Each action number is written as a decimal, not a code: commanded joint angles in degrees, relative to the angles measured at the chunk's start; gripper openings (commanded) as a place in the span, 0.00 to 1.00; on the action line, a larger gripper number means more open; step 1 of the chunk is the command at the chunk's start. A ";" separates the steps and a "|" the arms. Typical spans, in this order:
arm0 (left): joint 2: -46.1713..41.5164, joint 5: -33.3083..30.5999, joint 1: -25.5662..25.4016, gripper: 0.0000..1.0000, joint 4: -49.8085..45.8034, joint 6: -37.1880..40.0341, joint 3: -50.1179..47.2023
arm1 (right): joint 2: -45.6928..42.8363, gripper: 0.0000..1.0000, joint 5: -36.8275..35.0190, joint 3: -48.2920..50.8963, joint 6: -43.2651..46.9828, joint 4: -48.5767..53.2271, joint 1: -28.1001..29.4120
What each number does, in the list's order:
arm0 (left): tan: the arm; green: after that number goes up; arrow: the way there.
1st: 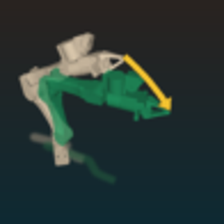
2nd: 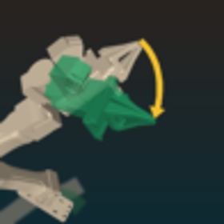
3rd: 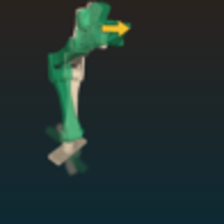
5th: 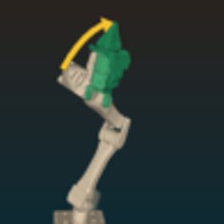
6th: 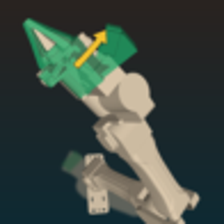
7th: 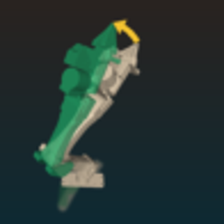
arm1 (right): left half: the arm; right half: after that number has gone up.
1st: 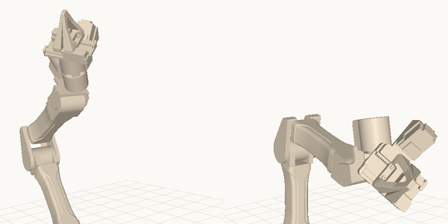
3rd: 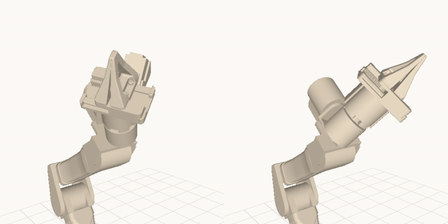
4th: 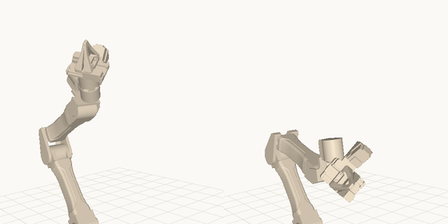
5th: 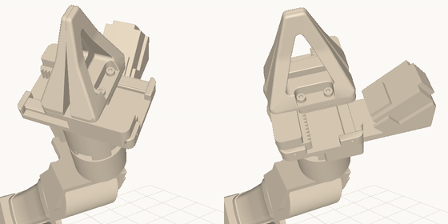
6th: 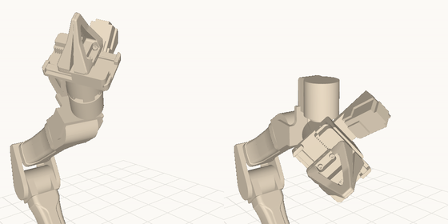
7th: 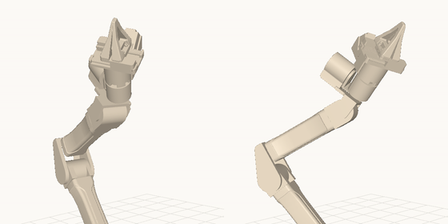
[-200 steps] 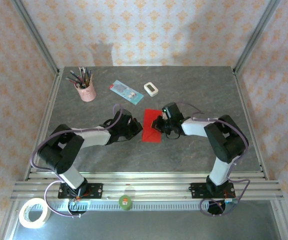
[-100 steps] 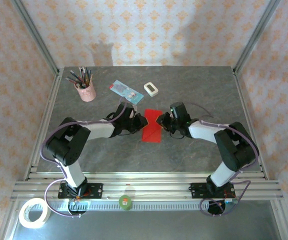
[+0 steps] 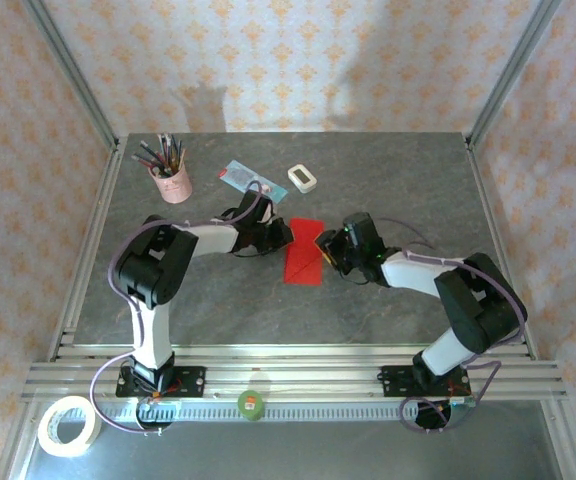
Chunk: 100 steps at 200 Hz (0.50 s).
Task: Fold a paper plane with a square sheet of paper (pick it up from the middle)
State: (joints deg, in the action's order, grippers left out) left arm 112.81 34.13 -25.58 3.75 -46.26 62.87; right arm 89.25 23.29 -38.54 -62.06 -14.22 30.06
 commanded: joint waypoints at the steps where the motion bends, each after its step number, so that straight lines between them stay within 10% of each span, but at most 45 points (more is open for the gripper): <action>1: 1.64 0.12 0.47 0.12 -6.98 5.26 2.29 | -0.32 0.41 -1.63 0.93 -2.96 -2.09 1.19; 100: -5.86 0.19 0.93 0.13 -7.29 3.44 0.67 | 3.41 0.39 -2.44 -0.83 -2.30 -1.09 3.16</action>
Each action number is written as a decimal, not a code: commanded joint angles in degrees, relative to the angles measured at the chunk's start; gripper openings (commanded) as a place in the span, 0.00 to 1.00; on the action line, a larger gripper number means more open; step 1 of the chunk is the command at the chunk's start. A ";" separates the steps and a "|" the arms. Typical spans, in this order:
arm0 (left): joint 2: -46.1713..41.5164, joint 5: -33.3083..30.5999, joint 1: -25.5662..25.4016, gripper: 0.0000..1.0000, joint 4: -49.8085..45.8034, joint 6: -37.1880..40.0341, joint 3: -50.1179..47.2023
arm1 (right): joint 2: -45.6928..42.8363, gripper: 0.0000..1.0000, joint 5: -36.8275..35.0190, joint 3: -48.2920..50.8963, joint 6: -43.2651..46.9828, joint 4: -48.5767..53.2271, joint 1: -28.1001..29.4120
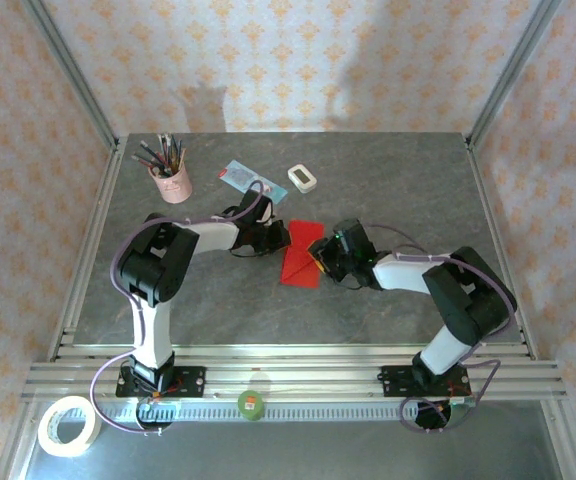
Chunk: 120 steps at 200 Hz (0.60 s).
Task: Fold a paper plane with a square sheet of paper (pick it up from the middle)
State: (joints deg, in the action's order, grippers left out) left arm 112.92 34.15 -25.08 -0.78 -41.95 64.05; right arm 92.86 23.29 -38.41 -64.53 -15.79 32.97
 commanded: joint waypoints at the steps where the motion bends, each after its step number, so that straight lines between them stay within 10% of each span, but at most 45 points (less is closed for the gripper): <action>1: -6.10 0.15 0.40 0.13 -2.75 -0.94 -0.51 | -0.25 0.39 -2.49 -0.96 0.23 0.49 0.25; 52: -13.57 0.85 0.17 0.28 -0.31 -2.66 -3.79 | -1.61 0.41 -2.99 -0.29 2.01 -0.45 0.25; 120: -11.19 2.89 -4.18 0.17 2.28 -2.17 -5.31 | -1.76 0.41 -2.41 0.70 2.04 -0.58 -0.01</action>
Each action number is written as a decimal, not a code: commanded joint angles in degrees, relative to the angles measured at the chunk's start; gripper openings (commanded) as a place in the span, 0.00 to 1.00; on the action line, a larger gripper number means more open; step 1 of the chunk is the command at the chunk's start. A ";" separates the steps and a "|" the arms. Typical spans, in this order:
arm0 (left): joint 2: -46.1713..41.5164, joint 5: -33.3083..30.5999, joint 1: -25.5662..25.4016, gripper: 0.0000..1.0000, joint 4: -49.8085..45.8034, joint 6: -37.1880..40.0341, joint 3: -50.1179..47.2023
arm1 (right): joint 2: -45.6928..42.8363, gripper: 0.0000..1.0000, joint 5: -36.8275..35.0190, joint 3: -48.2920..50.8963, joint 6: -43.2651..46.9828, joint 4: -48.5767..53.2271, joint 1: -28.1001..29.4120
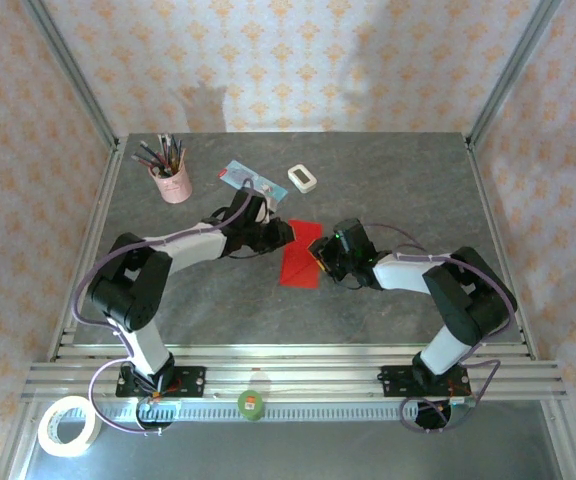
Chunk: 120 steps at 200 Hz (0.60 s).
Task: Fold a paper plane with a square sheet of paper (pick it up from the middle)
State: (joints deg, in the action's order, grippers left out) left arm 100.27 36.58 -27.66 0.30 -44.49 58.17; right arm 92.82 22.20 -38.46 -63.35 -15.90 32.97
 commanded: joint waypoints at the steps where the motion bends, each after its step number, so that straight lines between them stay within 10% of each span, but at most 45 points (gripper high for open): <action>1: 1.53 0.40 -1.65 0.17 1.20 0.37 0.60 | -1.70 0.41 -1.34 0.75 0.91 -0.46 -0.01; 120: 8.23 -7.22 -0.39 0.08 -0.37 -2.41 -0.05 | -1.62 0.40 -0.19 1.98 0.17 -2.16 -0.23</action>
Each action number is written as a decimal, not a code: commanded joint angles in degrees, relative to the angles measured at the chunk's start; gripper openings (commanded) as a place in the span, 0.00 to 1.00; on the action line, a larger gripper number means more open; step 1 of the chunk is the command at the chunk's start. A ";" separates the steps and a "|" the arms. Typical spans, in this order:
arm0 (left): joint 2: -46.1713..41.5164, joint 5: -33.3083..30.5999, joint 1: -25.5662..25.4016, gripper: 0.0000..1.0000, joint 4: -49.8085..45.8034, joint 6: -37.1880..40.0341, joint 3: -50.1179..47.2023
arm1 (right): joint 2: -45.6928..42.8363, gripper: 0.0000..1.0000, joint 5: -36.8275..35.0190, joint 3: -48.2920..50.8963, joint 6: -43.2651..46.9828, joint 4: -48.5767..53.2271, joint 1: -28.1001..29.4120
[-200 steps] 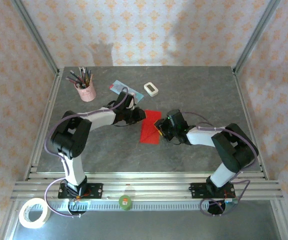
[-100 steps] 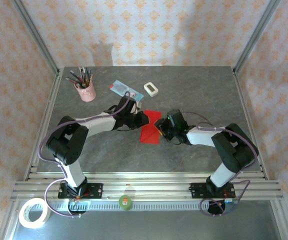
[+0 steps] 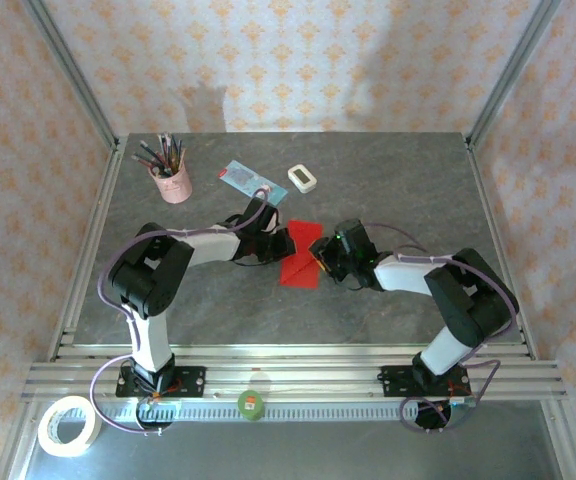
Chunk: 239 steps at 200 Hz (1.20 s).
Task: Fold a paper plane with a square sheet of paper (pick it up from the middle)
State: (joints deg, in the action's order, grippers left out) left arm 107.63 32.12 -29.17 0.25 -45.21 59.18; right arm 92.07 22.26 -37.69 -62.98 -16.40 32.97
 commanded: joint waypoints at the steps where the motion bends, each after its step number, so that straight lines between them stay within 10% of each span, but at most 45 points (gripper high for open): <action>1: 0.89 -2.76 1.17 0.08 -0.34 -1.70 -1.11 | -0.86 0.40 -0.18 1.22 -0.25 -1.68 -0.25; 239: 2.76 -3.05 2.04 0.08 0.03 -4.36 -4.42 | 9.79 0.16 6.49 -2.31 0.07 -10.59 -0.47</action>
State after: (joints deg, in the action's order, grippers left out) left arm 108.40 31.03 -27.35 3.73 -49.63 56.03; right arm 100.75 28.34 -39.24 -63.83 -23.92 32.95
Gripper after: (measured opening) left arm 0.083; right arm 0.164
